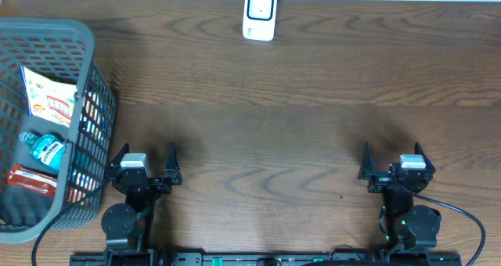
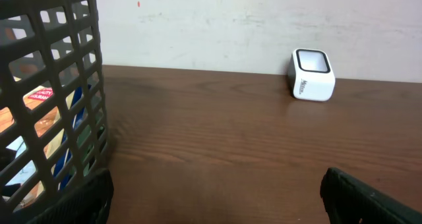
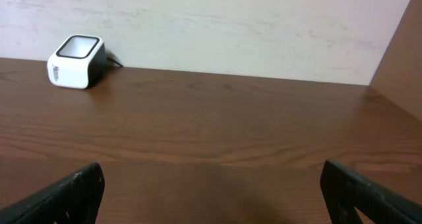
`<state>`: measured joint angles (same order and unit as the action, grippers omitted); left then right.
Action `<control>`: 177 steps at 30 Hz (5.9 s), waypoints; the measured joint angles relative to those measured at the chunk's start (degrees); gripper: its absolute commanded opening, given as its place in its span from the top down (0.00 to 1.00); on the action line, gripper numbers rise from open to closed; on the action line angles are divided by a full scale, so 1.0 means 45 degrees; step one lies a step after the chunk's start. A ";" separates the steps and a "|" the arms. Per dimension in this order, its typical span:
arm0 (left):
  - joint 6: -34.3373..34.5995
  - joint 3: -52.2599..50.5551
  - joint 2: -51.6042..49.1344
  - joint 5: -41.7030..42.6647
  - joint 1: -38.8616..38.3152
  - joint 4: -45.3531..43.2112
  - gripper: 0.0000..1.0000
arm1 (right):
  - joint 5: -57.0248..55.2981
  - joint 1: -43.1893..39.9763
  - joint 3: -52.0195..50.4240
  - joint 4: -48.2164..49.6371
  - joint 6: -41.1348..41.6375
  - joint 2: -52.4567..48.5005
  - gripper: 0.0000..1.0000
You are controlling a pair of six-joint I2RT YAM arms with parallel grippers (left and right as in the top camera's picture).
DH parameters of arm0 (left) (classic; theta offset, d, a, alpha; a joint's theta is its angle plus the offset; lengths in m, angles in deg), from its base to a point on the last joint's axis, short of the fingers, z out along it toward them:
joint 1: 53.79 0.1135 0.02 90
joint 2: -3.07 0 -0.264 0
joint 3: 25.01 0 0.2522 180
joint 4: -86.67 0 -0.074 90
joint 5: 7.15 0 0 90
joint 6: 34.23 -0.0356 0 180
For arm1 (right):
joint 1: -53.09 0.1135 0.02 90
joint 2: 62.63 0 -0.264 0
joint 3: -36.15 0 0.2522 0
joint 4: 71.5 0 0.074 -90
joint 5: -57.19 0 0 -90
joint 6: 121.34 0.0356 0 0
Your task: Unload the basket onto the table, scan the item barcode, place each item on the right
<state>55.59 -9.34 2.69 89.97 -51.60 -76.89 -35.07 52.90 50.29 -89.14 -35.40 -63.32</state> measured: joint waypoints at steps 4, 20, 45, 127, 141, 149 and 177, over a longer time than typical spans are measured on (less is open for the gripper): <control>0.0000 0.0000 0.0000 0.0000 0.0000 0.0000 0.02 | 0.0000 0.0000 0.0000 0.0000 0.0000 0.0000 0.01; 0.0000 0.0000 0.0000 -0.0044 0.0000 0.0000 0.02 | 0.0000 0.0000 0.0000 0.0000 0.0000 0.0000 0.01; 0.0180 0.0000 0.0000 -0.0053 0.0000 0.0010 0.02 | 0.0000 0.0000 0.0005 0.0000 0.0000 0.0000 0.01; 0.4595 1.6636 -2.2853 -0.3376 0.7941 1.1001 0.01 | 0.0034 0.0000 0.0000 -0.0010 -0.0005 -0.0005 0.01; 0.4250 1.6038 -2.4237 -0.2837 0.7941 0.9156 0.38 | 0.0034 0.0000 0.0000 -0.0005 -0.0005 -0.0005 0.01; 0.4265 1.5732 -2.4091 -0.2705 0.7932 0.8408 0.53 | 0.0034 0.0000 0.0000 -0.0005 0.0000 -0.0005 0.01; 0.6771 1.5130 -1.4309 -0.2132 0.7956 0.6630 0.55 | 0.0039 0.0000 0.0000 0.0000 -0.0005 -0.0005 0.01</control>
<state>86.06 58.75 -61.71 80.37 -15.79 -47.06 -34.90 52.90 50.29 -89.14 -35.42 -63.34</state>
